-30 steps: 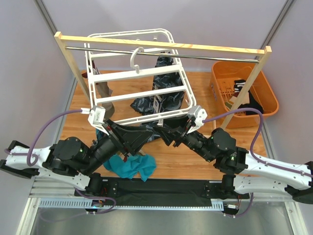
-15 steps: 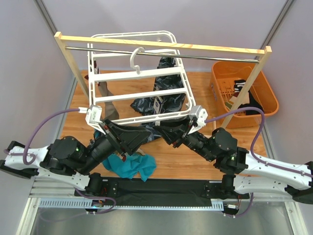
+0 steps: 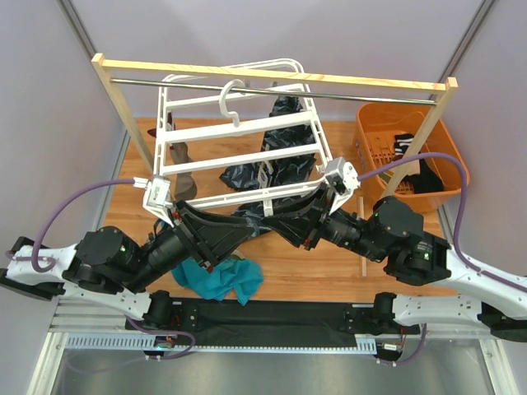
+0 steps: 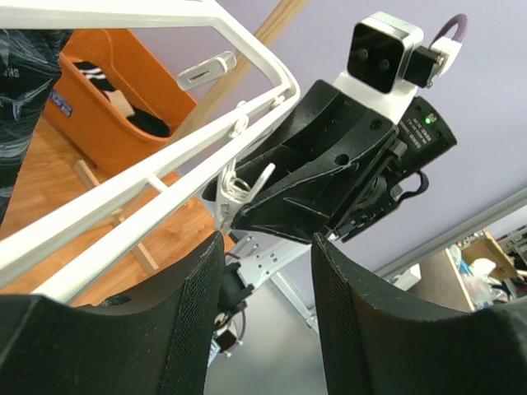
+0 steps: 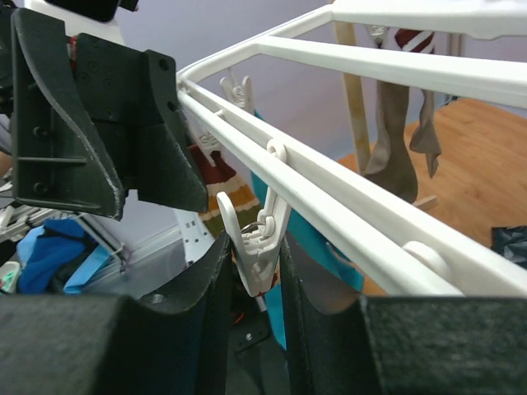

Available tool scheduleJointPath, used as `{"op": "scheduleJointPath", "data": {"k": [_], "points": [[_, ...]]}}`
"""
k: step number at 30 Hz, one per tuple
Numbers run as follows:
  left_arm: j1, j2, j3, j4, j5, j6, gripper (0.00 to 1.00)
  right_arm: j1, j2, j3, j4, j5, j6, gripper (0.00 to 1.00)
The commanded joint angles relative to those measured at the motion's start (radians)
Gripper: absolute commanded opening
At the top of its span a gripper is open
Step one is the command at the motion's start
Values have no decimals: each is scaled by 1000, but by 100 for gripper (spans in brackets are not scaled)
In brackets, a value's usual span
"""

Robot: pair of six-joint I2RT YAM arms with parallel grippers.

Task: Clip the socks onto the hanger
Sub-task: Pick up the clamp from the hanger.

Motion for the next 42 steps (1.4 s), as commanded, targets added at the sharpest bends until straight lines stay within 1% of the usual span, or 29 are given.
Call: {"op": "scheduleJointPath", "data": {"k": [1, 2, 6, 10, 13, 16, 18, 19, 20, 22, 23, 24, 26, 27, 28, 29, 33, 35, 37, 38, 39, 41, 42], "points": [[3, 4, -26, 61, 40, 3, 54, 0, -1, 83, -178, -85, 105, 0], [5, 5, -38, 101, 43, 14, 55, 0, -4, 102, -189, -111, 116, 0], [5, 39, -30, 170, 60, 39, 58, -2, -25, 126, -262, -186, 174, 0], [3, 94, 0, 204, 49, 57, 61, -3, -33, 133, -283, -255, 211, 0], [5, 131, 25, 197, 39, 63, 61, -9, -30, 139, -289, -263, 234, 0], [3, 130, 25, 177, 22, 51, 60, -11, -39, 125, -269, -251, 234, 0], [5, 102, 8, 173, 25, 56, 59, -11, -41, 123, -278, -219, 203, 0], [5, 90, -1, 181, 23, 59, 58, -11, -44, 122, -289, -177, 194, 0], [5, 78, -13, 184, 25, 62, 56, -11, -51, 117, -292, -156, 176, 0], [3, 48, -18, 145, 4, 51, 53, -11, -62, 81, -272, -99, 136, 3], [5, 35, -13, 122, -12, 39, 52, -11, -77, 61, -223, -87, 122, 5], [5, 30, -12, 109, -27, 43, 50, -11, -84, 45, -195, -74, 122, 13], [3, 22, -3, 66, -38, 31, 47, -11, -81, 15, -120, -67, 116, 17], [5, 16, 0, 59, -44, 28, 46, -11, -73, 13, -105, -61, 108, 22], [5, 18, 3, 36, -53, 18, 46, -11, -61, 19, -97, -48, 105, 23], [5, 18, 7, 22, -65, -1, 46, -11, -47, 25, -101, -38, 104, 24], [5, 18, 13, 2, -104, 8, 46, -11, 13, 37, -75, -21, 85, 27], [3, 16, 14, -3, -109, 22, 46, -11, 13, 21, -71, 45, 84, 28], [3, 15, 16, -21, -124, 20, 47, -11, 1, 2, -56, 94, 75, 32], [5, 12, 13, -23, -127, 20, 47, -9, -1, -16, -48, 101, 70, 35], [5, 8, 11, -23, -130, 20, 47, -11, -1, -19, -43, 98, 65, 39], [5, 4, 5, -21, -130, 24, 47, -11, 5, -24, -29, 93, 52, 43], [5, 4, 7, -18, -130, 27, 47, -11, 7, -28, -20, 91, 45, 47]]}}
